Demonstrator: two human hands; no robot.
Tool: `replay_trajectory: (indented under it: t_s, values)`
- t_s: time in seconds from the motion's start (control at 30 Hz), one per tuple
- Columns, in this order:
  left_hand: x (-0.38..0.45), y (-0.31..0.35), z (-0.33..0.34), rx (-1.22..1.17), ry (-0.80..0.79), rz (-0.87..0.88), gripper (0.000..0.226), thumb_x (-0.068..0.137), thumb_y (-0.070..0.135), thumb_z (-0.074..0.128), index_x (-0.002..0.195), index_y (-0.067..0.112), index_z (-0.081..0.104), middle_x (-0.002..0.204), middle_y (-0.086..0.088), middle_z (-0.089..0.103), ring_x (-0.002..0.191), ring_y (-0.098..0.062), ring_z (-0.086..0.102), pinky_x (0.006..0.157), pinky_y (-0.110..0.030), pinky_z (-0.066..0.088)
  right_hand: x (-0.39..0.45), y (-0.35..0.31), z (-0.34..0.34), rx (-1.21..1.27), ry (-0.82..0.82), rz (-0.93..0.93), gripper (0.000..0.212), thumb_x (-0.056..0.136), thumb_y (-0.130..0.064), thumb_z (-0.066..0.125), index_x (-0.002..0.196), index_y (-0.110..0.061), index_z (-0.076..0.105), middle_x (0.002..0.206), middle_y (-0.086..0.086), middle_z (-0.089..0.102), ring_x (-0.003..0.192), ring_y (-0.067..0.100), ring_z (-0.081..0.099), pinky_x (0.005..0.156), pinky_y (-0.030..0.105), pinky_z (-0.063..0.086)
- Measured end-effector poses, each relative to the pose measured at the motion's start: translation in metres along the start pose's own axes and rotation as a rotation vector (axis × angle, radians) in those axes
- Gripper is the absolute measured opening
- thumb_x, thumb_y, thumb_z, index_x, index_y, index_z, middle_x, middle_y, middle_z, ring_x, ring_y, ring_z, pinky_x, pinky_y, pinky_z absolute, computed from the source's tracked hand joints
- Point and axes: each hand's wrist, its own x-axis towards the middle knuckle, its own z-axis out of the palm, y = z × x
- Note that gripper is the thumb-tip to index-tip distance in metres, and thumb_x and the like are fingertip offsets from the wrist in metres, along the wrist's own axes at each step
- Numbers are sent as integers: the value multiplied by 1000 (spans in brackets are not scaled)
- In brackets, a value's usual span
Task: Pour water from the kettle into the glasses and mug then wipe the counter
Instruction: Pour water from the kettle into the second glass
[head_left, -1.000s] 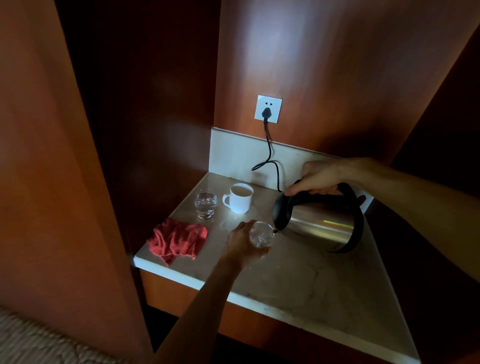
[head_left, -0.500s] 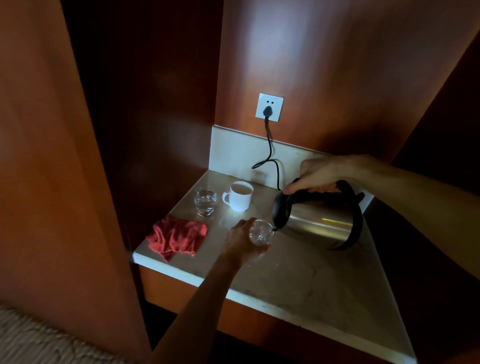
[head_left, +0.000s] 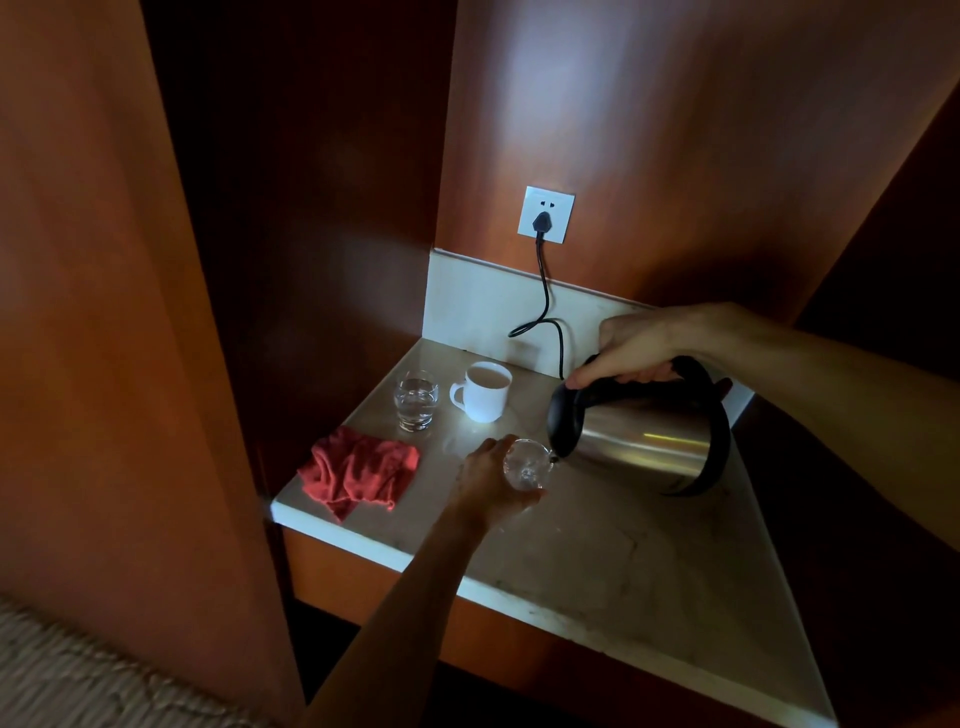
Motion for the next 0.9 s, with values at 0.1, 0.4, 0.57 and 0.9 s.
replay_trajectory:
  t_s: [0.1,0.4,0.57,0.9]
  values:
    - [-1,1,-1,-11,-5,-1,74,57,47,82,125,33,57,111,5,64,96,-16,64,83,-24,50,1,-1,0,-7,-1,5,61,76,-71,69,57,-17,49,53,6,41,43,20,35,46,25,34]
    - [-1,3,-3,-33,-6,-5,76,59,40,85,129,28,57,117,1,64,102,-20,64,87,-26,48,2,-4,0,-8,-6,12,61,76,-70,69,56,-17,47,50,4,40,42,20,33,48,27,33]
    - [-3,4,-4,-25,7,-1,75,60,42,85,128,28,58,116,2,65,98,-20,65,85,-26,48,1,-7,-1,-1,-11,19,59,80,-65,69,54,-18,44,47,2,38,39,20,31,47,25,31]
    - [-4,7,-5,-12,5,4,75,59,41,85,128,28,59,115,2,66,94,-18,66,84,-24,50,-1,-7,-1,-4,-14,13,59,78,-67,69,57,-18,46,50,2,38,42,20,30,47,25,30]
